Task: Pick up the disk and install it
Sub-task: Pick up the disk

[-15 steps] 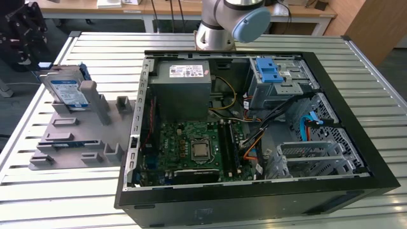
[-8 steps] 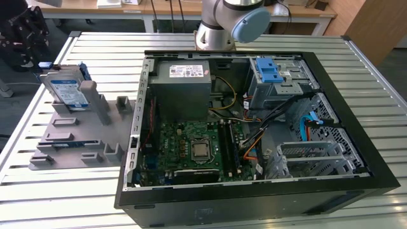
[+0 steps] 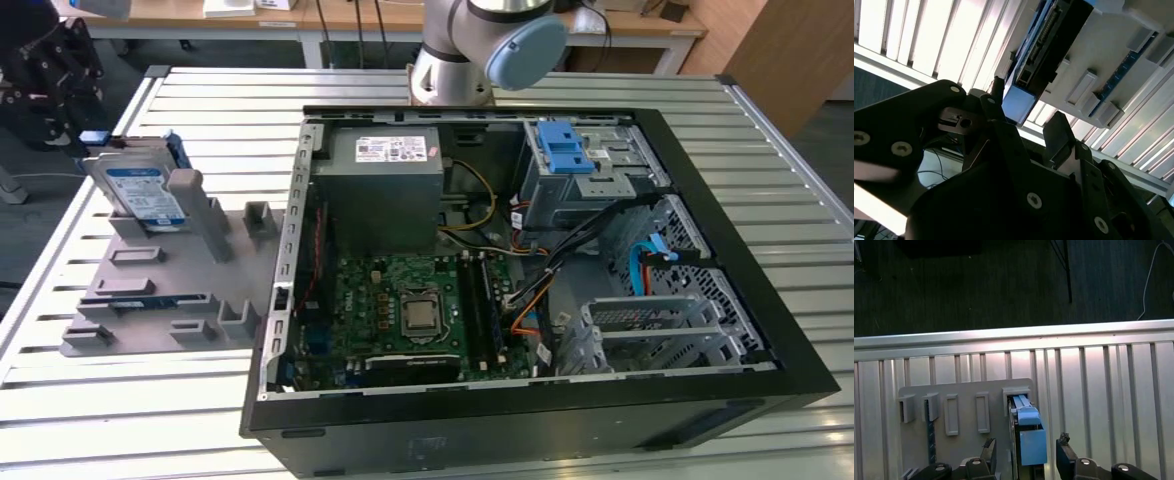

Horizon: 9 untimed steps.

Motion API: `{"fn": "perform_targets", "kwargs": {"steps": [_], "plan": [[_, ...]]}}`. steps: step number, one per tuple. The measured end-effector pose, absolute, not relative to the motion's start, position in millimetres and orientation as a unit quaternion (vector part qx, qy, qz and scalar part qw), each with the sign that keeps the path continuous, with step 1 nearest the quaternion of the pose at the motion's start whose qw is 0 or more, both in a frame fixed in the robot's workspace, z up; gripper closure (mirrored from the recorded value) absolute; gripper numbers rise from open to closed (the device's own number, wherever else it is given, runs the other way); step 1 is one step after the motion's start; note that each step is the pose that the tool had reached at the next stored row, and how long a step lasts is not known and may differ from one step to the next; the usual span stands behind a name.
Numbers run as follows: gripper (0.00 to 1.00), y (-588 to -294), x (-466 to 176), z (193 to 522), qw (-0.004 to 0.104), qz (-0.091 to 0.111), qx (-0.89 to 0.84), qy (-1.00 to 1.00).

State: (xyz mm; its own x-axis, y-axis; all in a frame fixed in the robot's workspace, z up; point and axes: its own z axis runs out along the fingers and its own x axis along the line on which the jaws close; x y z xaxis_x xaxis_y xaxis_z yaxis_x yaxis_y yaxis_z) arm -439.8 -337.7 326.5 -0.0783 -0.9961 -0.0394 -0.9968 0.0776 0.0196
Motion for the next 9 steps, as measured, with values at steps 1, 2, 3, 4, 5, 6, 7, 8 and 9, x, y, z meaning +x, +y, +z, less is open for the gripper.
{"fn": "perform_targets", "kwargs": {"steps": [1, 2, 3, 4, 5, 6, 7, 8, 9], "plan": [[0.41, -337.7, -439.8, 326.0, 0.008, 0.020, -0.679, 0.734], [0.41, -337.7, -439.9, 325.1, 0.008, 0.020, -0.679, 0.734], [0.41, -337.7, -440.1, 324.1, 0.008, 0.020, -0.679, 0.734], [0.41, -337.7, -440.2, 322.7, 0.008, 0.020, -0.679, 0.734], [0.41, -337.6, -440.2, 321.0, 0.008, 0.020, -0.679, 0.734], [0.41, -337.6, -440.2, 319.2, 0.008, 0.020, -0.679, 0.734], [0.41, -337.5, -440.3, 317.5, 0.008, 0.020, -0.679, 0.734], [0.41, -337.2, -440.3, 315.7, 0.008, 0.020, -0.679, 0.734], [0.41, -337.0, -440.3, 313.9, 0.008, 0.020, -0.679, 0.734]]}}
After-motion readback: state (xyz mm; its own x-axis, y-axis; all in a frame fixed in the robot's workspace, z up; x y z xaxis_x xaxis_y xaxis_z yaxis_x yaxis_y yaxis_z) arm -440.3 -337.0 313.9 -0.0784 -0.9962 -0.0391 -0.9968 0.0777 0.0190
